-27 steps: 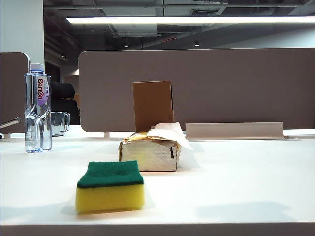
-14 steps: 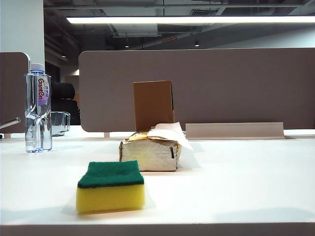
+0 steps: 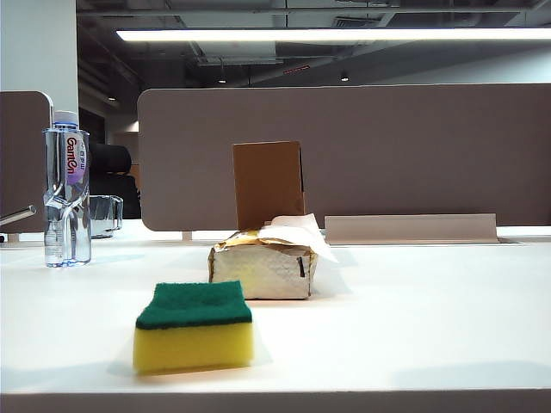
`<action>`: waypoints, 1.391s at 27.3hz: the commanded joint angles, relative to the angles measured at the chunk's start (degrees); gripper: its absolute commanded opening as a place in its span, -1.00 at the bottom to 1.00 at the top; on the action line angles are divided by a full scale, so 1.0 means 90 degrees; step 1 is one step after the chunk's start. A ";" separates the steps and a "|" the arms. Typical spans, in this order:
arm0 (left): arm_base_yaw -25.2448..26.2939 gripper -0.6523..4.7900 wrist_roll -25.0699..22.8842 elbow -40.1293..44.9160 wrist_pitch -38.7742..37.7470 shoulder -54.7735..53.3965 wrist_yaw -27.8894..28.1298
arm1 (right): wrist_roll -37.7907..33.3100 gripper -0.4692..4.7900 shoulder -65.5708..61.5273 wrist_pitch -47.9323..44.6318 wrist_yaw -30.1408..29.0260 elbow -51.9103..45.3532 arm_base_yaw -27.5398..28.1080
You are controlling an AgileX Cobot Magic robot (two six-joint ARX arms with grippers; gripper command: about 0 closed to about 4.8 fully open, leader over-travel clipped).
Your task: Move the sponge from right to left to wipe the table, avoiding obstacles on the table, and finally reaching the bottle of mineral water.
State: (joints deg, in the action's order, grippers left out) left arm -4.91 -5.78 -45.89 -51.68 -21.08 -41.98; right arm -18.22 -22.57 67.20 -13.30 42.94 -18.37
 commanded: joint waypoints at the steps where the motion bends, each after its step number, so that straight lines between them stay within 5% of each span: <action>1: -0.0090 0.87 -0.0085 -0.0034 0.0032 0.0000 -0.0005 | 0.0058 0.17 0.0007 -0.0002 0.0092 0.0032 0.0005; 19: -0.0231 0.87 -0.0165 0.0619 -0.0202 -0.0248 -0.0034 | 0.0027 0.10 0.0005 -0.0010 -0.0041 0.0367 0.0000; 38: -0.0792 1.00 -0.0124 0.0714 0.1525 -0.2839 0.0073 | 0.0032 0.10 0.0007 0.0032 -0.0231 0.0413 -0.0002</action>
State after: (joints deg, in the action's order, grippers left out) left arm -11.75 -6.66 -39.35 -40.58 -45.15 -42.30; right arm -17.96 -22.55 67.68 -15.05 46.41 -18.37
